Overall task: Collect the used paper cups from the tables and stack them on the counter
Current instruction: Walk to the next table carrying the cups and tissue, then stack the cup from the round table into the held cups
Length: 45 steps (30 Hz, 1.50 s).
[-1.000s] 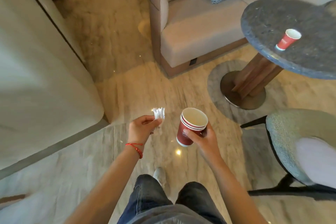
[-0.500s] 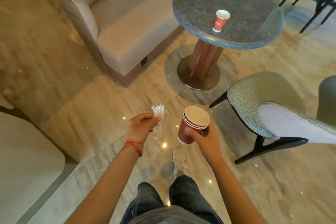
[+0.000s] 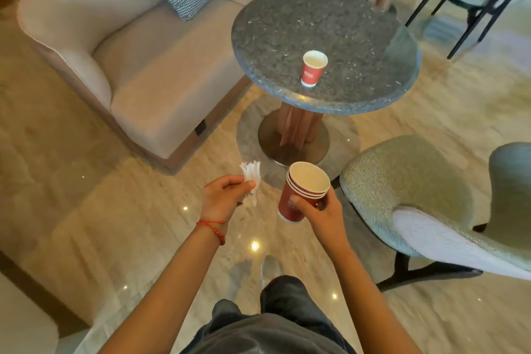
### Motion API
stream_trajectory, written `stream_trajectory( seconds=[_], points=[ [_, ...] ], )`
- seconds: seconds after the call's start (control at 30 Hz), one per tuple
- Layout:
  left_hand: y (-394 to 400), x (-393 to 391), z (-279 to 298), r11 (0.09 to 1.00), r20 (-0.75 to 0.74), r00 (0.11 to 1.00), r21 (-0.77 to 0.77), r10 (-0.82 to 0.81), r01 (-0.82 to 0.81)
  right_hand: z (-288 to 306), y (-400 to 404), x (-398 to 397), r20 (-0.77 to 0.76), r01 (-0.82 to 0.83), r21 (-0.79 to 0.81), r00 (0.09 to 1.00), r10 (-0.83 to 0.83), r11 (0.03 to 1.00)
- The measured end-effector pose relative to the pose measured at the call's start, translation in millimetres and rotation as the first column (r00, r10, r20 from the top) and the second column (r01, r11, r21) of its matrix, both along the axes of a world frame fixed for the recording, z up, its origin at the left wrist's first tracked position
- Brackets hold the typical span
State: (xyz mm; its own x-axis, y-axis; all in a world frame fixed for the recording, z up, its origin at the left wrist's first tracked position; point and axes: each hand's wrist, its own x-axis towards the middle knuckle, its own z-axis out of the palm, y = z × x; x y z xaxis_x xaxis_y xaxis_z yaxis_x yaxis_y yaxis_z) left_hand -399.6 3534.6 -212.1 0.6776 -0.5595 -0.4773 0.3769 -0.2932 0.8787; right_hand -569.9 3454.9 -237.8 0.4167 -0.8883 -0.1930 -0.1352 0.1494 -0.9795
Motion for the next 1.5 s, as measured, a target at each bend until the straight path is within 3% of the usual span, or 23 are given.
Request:
stream_trajectory(
  seconds=[0.33,0.53,0.93,1.27,1.5],
  points=[
    [-125.9,29.7,8.0,0.998,0.066,0.996,-0.008,-0.068,0.068,1.9,-131.0,32.5,0.015,0.054,-0.01,0.998,-0.054,0.998],
    [-201.1,72.6,-0.1,0.993,0.019,0.993,-0.009,-0.116,0.116,2.2,-195.7,71.1,-0.016,0.113,-0.032,0.993,-0.113,0.993],
    [-352.1,174.0,-6.7,0.945,0.021,0.947,0.071,-0.32,0.318,14.0,-320.4,155.5,-0.015,0.394,-0.097,0.918,-0.397,0.914],
    [-384.4,185.8,-19.0,0.943,-0.049,0.949,0.11,-0.312,0.315,6.4,-368.9,177.5,-0.081,0.391,-0.144,0.911,-0.405,0.909],
    [-385.5,187.0,-27.7,0.936,-0.049,0.95,0.164,-0.308,0.312,-19.9,-376.9,175.1,-0.141,0.34,-0.089,0.926,-0.35,0.936]
  ],
)
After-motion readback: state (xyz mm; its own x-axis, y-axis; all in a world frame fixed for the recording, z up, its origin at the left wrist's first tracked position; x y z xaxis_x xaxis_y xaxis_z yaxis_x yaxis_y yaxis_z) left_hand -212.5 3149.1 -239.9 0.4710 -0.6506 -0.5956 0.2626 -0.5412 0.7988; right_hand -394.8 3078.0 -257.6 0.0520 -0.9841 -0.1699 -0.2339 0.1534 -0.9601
